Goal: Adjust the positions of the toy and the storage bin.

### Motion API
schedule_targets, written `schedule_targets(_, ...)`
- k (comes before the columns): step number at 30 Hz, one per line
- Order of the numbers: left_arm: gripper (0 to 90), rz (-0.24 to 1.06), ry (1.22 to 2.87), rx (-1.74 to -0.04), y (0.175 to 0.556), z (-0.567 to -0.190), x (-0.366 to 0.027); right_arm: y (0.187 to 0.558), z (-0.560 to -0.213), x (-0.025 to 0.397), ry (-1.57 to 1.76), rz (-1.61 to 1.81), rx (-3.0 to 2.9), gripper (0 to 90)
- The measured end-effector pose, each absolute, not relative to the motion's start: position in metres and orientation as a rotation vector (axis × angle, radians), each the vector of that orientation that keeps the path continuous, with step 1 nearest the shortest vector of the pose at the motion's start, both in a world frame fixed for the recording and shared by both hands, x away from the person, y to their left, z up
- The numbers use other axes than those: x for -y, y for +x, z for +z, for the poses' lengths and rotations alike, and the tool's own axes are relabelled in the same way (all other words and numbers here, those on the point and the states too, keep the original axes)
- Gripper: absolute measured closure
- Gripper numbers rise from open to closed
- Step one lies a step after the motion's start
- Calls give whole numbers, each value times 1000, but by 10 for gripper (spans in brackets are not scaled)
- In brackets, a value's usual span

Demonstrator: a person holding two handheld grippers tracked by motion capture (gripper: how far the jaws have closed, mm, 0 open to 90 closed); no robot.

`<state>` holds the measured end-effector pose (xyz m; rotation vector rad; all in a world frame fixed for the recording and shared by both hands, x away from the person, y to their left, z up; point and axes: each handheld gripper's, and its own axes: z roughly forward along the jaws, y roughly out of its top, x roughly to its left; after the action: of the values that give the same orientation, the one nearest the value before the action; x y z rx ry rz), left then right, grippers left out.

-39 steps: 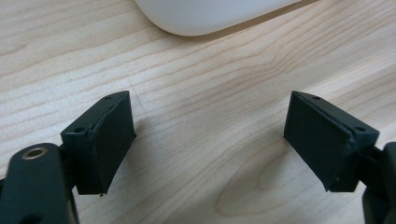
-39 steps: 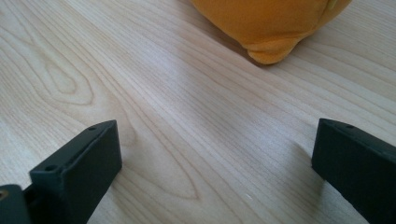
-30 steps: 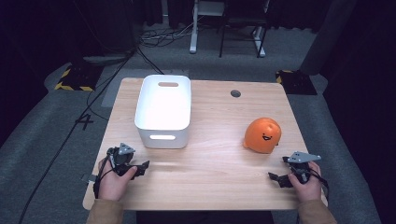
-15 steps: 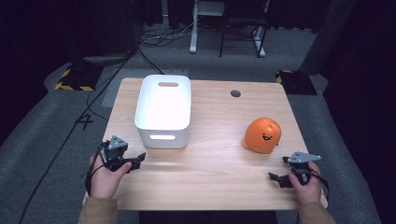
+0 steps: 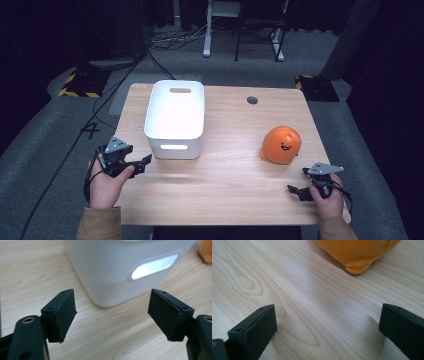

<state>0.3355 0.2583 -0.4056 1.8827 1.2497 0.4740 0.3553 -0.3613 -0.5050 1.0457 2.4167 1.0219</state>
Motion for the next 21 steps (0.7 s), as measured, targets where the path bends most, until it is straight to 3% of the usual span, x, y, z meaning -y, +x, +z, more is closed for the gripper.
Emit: schedule_targets(21,268,576,1630,-1176,363,-382,-258,355,-505,361,1046,1021,-2416,17)
